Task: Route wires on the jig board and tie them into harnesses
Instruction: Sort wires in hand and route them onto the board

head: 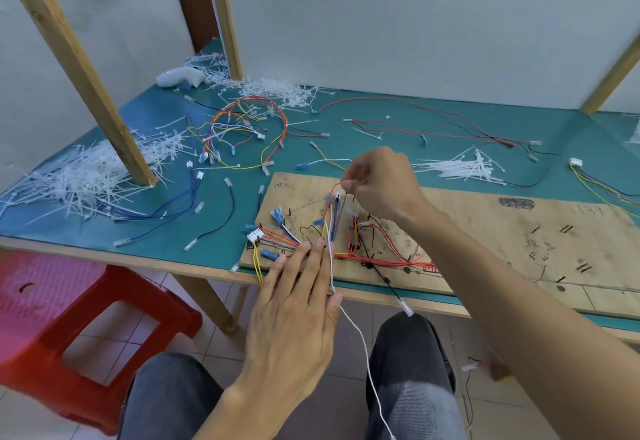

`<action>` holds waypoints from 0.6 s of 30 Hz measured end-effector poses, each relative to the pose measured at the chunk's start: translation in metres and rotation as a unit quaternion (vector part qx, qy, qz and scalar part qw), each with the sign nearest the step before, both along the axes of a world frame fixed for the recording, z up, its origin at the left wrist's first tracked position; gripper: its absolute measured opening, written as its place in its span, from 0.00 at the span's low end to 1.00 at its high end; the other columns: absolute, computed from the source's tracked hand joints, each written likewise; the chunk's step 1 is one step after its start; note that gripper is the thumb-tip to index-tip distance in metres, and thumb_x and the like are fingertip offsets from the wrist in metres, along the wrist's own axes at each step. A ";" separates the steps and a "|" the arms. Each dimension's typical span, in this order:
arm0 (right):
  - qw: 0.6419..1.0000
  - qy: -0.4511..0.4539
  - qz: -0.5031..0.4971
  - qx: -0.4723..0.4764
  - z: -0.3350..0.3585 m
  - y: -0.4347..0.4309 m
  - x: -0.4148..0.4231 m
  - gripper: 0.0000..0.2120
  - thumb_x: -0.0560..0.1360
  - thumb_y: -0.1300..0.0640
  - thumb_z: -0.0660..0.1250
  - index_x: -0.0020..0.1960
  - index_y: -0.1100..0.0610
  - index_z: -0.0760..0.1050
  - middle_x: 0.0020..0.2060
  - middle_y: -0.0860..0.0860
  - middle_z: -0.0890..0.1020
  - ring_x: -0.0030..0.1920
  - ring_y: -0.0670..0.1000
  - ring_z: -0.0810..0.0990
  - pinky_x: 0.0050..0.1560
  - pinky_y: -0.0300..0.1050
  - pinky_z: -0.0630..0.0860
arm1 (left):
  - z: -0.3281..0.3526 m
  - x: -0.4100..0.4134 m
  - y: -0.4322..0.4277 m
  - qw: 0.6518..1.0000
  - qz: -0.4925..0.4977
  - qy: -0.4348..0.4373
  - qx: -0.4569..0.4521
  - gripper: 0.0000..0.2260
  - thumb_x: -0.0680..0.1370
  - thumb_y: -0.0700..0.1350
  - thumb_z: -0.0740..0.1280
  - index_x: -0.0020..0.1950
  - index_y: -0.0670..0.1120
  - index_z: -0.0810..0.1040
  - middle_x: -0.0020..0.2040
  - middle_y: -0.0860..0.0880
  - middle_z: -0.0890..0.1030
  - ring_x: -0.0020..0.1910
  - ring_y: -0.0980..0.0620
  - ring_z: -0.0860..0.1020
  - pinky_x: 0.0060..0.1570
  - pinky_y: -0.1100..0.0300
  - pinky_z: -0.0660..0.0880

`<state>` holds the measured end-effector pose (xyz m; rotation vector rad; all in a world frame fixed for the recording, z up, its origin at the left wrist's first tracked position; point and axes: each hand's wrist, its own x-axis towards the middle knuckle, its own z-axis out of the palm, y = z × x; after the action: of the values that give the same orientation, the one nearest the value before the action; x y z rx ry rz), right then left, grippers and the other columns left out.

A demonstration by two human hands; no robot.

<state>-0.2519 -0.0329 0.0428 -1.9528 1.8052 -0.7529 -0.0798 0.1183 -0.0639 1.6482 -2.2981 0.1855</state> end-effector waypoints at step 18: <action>0.997 0.038 -0.003 0.063 -0.012 -0.030 0.007 0.05 0.73 0.61 0.80 0.41 0.51 0.88 0.35 0.50 0.86 0.43 0.51 0.85 0.50 0.51 0.84 | 0.012 0.000 0.005 0.996 -0.009 0.084 -0.002 0.24 0.88 0.54 0.55 0.81 0.45 0.68 0.82 0.53 0.66 0.83 0.55 0.59 0.80 0.45 0.59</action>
<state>-0.2453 -0.0634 0.0310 -1.9189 1.8550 -0.5590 -0.0799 0.1230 -0.0517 1.5756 -2.1855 0.0467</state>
